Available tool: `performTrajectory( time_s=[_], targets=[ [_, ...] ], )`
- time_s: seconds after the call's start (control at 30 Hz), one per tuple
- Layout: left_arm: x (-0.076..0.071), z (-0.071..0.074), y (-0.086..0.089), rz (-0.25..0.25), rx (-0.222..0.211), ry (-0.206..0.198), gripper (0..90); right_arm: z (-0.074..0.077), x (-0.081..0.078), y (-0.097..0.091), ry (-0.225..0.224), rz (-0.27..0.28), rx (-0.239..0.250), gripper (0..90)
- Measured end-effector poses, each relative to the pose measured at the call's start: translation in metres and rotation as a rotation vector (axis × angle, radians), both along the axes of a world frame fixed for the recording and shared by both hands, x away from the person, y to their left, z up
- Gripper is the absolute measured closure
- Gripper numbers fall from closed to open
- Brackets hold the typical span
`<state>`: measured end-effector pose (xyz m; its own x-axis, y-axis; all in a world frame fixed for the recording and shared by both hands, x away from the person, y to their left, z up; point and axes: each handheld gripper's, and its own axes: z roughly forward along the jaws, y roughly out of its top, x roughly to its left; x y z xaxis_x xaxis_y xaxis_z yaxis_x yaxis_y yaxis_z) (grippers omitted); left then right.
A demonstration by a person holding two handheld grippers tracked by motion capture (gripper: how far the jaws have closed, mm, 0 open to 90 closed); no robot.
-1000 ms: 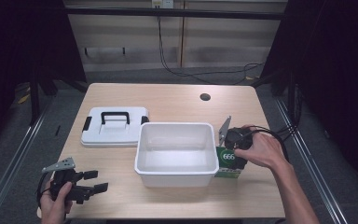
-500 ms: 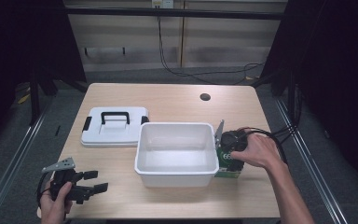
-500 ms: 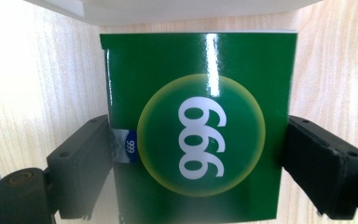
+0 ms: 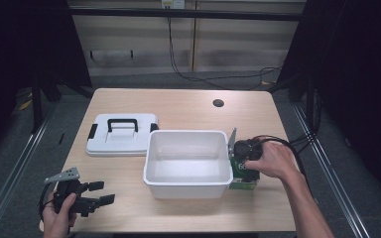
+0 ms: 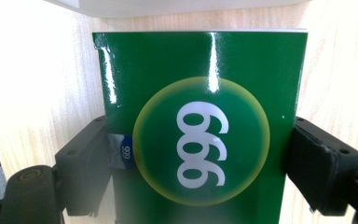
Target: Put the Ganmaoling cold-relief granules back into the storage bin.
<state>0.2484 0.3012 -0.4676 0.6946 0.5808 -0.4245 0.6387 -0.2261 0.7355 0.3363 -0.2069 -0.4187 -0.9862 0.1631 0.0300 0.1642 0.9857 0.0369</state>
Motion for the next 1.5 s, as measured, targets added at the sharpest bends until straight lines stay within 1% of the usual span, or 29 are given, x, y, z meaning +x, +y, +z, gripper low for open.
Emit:
performTrajectory(
  time_s=[0.07, 0.1, 0.13, 0.23, 0.27, 0.3, 0.33, 0.37, 0.43, 0.47, 0.5, 0.53, 0.57, 0.63, 0.67, 0.7, 0.73, 0.8, 0.9, 0.93, 0.97, 1.03, 1.07, 1.1, 1.13, 1.23, 1.4, 1.43, 1.5],
  targets=[
    [0.0, 0.0, 0.0, 0.0, 0.001, 0.0, 16.1, 0.0, 0.0, -0.001, -0.003, 0.001, -0.001, 16.3],
    [0.0, 0.0, 0.0, 0.0, 0.001, 0.0, 16.2, 0.001, 0.0, -0.001, 0.003, 0.0, -0.01, 16.3],
    [0.0, 0.0, 0.0, 0.0, 0.001, -0.001, 16.1, 0.001, -0.001, -0.002, 0.007, -0.015, -0.01, 16.3],
    [0.0, 0.0, 0.0, 0.002, 0.001, -0.001, 16.1, 0.004, 0.001, -0.005, 0.009, -0.016, 0.011, 16.4],
    [0.0, 0.0, 0.0, 0.005, 0.002, -0.002, 16.1, 0.005, 0.0, -0.005, 0.011, -0.031, 0.016, 16.4],
    [0.0, 0.0, 0.001, 0.008, 0.0, -0.002, 16.2, 0.006, 0.0, -0.007, 0.004, -0.024, 0.033, 16.4],
    [0.0, 0.0, 0.001, 0.008, 0.0, -0.002, 16.1, 0.006, 0.0, -0.007, 0.004, -0.024, 0.033, 16.4],
    [0.0, 0.001, 0.001, 0.009, 0.0, -0.004, 16.1, 0.01, -0.002, -0.01, 0.003, -0.031, 0.064, 16.4],
    [0.0, 0.001, 0.001, 0.006, 0.001, -0.006, 16.2, 0.011, -0.003, -0.014, 0.004, -0.031, 0.079, 16.4],
    [0.0, 0.001, 0.001, 0.006, 0.001, -0.006, 16.1, 0.011, -0.003, -0.014, 0.004, -0.031, 0.079, 16.4],
    [0.0, 0.001, 0.001, 0.01, 0.001, -0.005, 16.2, 0.013, -0.005, -0.018, 0.002, -0.046, 0.085, 16.4],
    [0.0, 0.001, 0.001, 0.01, 0.001, -0.005, 16.2, 0.013, -0.005, -0.02, 0.01, -0.04, 0.084, 16.4],
    [0.0, 0.001, 0.001, 0.009, 0.001, -0.006, 16.1, 0.014, -0.006, -0.022, 0.014, -0.051, 0.085, 16.4],
    [0.0, 0.001, 0.001, 0.011, 0.001, -0.006, 16.1, 0.015, -0.007, -0.027, 0.016, -0.055, 0.092, 16.4],
    [0.0, 0.001, 0.001, 0.011, 0.001, -0.006, 16.2, 0.016, -0.008, -0.029, 0.016, -0.075, 0.096, 16.4],
    [0.0, 0.001, 0.001, 0.013, 0.0, -0.006, 16.1, 0.017, -0.009, -0.031, 0.022, -0.08, 0.102, 16.4],
    [0.0, 0.001, 0.001, 0.012, 0.004, -0.008, 16.2, 0.019, -0.009, -0.033, 0.02, -0.072, 0.104, 16.4],
    [-0.001, 0.001, 0.001, 0.011, 0.003, -0.008, 16.2, 0.021, -0.011, -0.035, 0.018, -0.081, 0.111, 16.4],
    [0.0, 0.001, 0.001, 0.014, 0.003, -0.008, 16.2, 0.029, -0.014, -0.042, 0.001, -0.094, 0.157, 16.4],
    [0.0, 0.001, 0.001, 0.011, 0.003, -0.008, 16.2, 0.031, -0.015, -0.043, -0.001, -0.107, 0.161, 16.4],
    [-0.001, 0.001, 0.001, 0.01, 0.002, -0.007, 16.1, 0.034, -0.015, -0.046, -0.014, -0.11, 0.176, 16.4],
    [0.0, 0.001, 0.001, 0.008, 0.003, -0.009, 16.1, 0.037, -0.016, -0.048, -0.016, -0.115, 0.181, 16.4],
    [-0.001, 0.001, 0.001, 0.01, 0.002, -0.008, 16.1, 0.04, -0.017, -0.05, -0.019, -0.126, 0.183, 16.4],
    [-0.001, 0.001, 0.001, 0.011, 0.001, -0.008, 16.2, 0.042, -0.018, -0.053, -0.03, -0.12, 0.2, 16.4],
    [-0.001, 0.001, 0.001, 0.012, 0.003, -0.008, 16.2, 0.046, -0.02, -0.056, -0.039, -0.143, 0.218, 16.4],
    [-0.001, 0.001, 0.001, 0.011, 0.002, -0.007, 16.1, 0.052, -0.022, -0.06, -0.054, -0.149, 0.251, 16.4],
    [-0.001, 0.001, 0.001, 0.01, 0.002, -0.008, 16.1, 0.058, -0.024, -0.065, -0.063, -0.16, 0.263, 16.4],
    [-0.001, 0.001, 0.001, 0.01, 0.001, -0.007, 16.1, 0.059, -0.024, -0.066, -0.059, -0.165, 0.265, 16.4],
    [-0.001, 0.001, 0.001, 0.01, 0.001, -0.007, 16.1, 0.061, -0.025, -0.067, -0.067, -0.162, 0.271, 16.4]
  ],
)
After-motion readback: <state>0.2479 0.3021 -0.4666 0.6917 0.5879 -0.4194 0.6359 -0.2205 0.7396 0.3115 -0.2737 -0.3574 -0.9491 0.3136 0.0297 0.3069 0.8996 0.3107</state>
